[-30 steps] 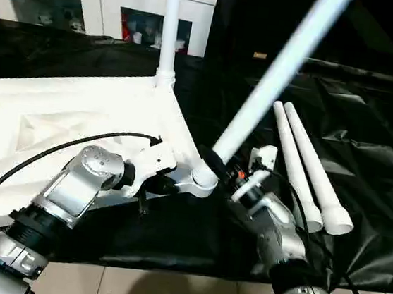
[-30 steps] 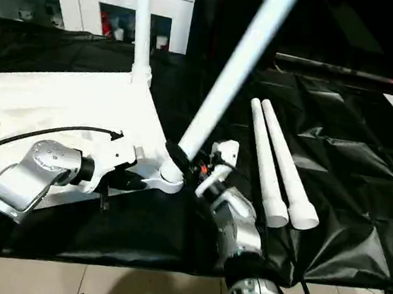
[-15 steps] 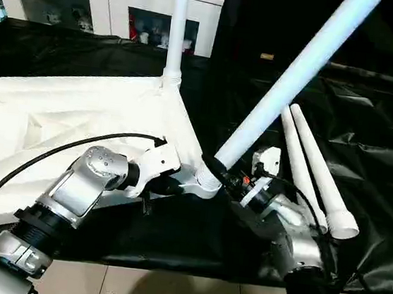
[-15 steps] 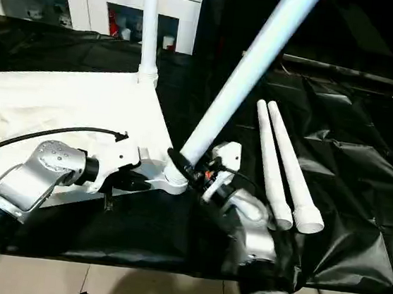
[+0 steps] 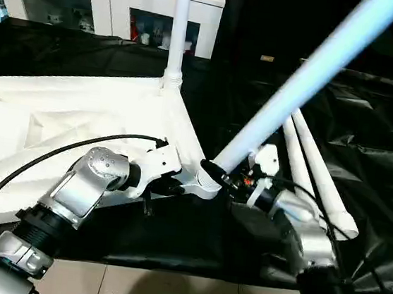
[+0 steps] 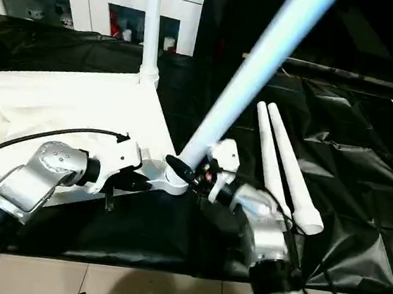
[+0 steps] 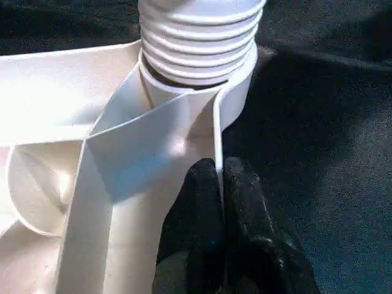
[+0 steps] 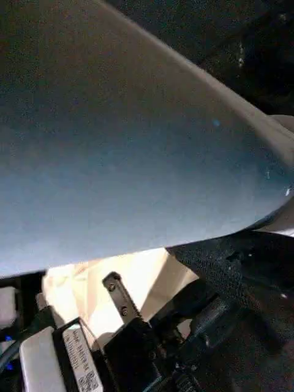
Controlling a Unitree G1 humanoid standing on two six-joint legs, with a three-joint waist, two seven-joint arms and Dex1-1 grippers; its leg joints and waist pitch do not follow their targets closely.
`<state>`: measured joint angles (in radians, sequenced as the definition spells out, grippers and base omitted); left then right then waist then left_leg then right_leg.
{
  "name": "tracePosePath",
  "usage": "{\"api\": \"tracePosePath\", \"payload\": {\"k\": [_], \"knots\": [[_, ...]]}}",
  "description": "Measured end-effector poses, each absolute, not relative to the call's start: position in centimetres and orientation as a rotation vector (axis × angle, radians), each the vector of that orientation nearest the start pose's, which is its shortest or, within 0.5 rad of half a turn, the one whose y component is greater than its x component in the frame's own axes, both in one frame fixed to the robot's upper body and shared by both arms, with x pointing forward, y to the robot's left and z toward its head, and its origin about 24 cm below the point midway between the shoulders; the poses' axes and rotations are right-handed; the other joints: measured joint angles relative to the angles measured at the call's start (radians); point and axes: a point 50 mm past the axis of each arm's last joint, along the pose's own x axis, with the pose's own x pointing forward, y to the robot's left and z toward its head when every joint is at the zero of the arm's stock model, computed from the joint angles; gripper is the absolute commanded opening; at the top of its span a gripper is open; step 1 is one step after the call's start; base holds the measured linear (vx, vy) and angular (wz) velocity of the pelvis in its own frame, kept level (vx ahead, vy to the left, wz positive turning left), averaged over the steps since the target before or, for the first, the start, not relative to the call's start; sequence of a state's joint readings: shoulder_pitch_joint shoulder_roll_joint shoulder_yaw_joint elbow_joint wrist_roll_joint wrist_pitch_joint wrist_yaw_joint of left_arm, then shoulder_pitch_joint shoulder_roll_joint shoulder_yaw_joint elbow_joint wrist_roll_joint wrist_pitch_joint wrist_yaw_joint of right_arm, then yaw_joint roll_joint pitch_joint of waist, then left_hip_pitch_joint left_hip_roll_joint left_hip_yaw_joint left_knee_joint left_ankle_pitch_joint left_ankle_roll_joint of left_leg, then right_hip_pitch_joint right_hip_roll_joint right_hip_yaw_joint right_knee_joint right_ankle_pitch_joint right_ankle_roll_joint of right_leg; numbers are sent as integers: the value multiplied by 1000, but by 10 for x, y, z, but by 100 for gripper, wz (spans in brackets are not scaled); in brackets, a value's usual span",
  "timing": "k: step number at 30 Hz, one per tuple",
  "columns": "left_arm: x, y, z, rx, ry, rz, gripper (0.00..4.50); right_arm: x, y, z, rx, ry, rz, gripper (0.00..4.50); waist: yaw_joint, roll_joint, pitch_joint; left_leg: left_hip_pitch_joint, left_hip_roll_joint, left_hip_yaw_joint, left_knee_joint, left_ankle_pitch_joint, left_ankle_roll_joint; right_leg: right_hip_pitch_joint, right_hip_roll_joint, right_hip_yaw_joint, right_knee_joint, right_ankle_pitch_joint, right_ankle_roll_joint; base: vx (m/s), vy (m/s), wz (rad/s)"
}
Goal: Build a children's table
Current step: Insert table leg to table base
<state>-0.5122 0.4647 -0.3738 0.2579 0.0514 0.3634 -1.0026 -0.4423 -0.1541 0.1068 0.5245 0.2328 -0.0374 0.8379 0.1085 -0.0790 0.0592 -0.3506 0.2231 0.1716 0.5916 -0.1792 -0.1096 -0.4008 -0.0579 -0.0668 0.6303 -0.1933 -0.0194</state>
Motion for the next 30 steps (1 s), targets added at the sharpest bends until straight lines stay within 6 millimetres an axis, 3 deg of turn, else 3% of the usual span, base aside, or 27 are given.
{"api": "tracePosePath", "payload": {"k": [8, 14, 23, 30], "knots": [[305, 138, 65, 598, 483, -1171, 0, 326, -100, 56, 50, 166, 1038, 191, -16, -16, -7, -1, 0, -1, 0, 0, 0, 0, 0, 0, 0, 0, 1, 0, 0, 0], [304, 138, 65, 602, 487, -1183, 0, 330, -96, 58, -26, 217, 1123, 191, -18, -24, -12, -1, 0, 0, 0, 0, 0, 1, 0, 0, 0, -2, 2, 0, 0, 0], [298, 141, 64, 624, 490, -1274, 0, 323, -100, 54, -33, 254, 1248, 191, -19, -36, -21, 0, 0, -1, -1, -1, 1, 2, 0, 0, 0, -4, 2, 0, 0, 0], [293, 139, 62, 640, 501, -1363, 0, 313, -107, 50, -62, 258, 1348, 191, -18, -36, -23, 2, 0, -3, -1, -1, 1, 5, 0, 0, -1, -4, 2, 0, 0, 0]]}}
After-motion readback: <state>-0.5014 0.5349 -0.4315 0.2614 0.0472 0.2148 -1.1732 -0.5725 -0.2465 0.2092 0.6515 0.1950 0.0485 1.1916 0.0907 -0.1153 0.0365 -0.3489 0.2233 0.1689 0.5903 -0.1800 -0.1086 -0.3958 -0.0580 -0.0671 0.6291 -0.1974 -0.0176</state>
